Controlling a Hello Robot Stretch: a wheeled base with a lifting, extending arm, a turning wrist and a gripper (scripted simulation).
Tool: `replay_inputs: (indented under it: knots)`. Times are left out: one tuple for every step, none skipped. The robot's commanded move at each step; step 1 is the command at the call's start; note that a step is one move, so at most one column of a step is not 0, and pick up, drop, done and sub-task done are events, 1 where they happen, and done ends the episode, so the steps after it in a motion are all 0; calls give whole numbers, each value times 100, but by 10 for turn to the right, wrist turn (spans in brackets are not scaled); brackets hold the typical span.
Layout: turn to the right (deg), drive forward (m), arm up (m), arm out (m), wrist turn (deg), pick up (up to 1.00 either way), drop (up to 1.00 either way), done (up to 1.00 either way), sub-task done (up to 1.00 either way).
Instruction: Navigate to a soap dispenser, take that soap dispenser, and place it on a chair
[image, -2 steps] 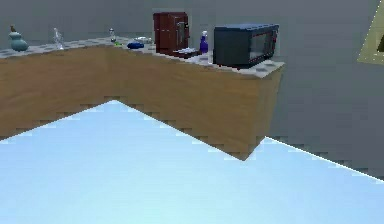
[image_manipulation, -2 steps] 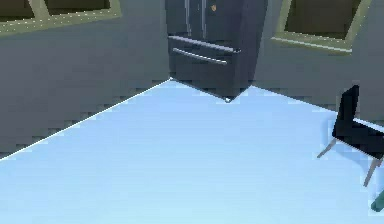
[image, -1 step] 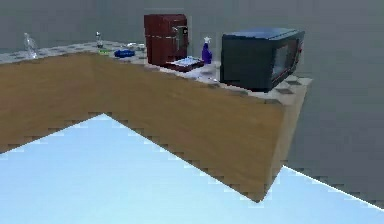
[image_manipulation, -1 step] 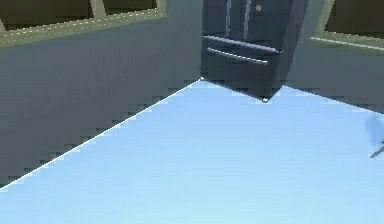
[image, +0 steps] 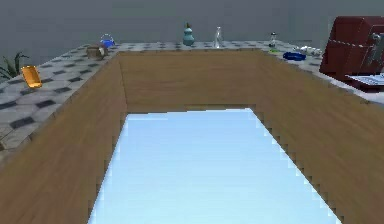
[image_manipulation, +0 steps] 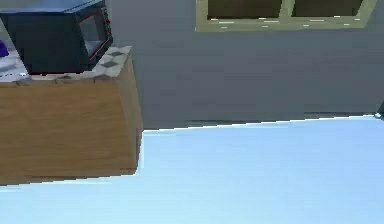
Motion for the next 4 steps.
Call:
replay_inputs:
  knots:
    - [-60,0,0,0,0,0,0,0,0]
    - [0,100,0,0,0,0,0,0,0]
    - [0,100,0,0,0,0,0,0,0]
    - [-60,0,0,0,0,0,0,0,0]
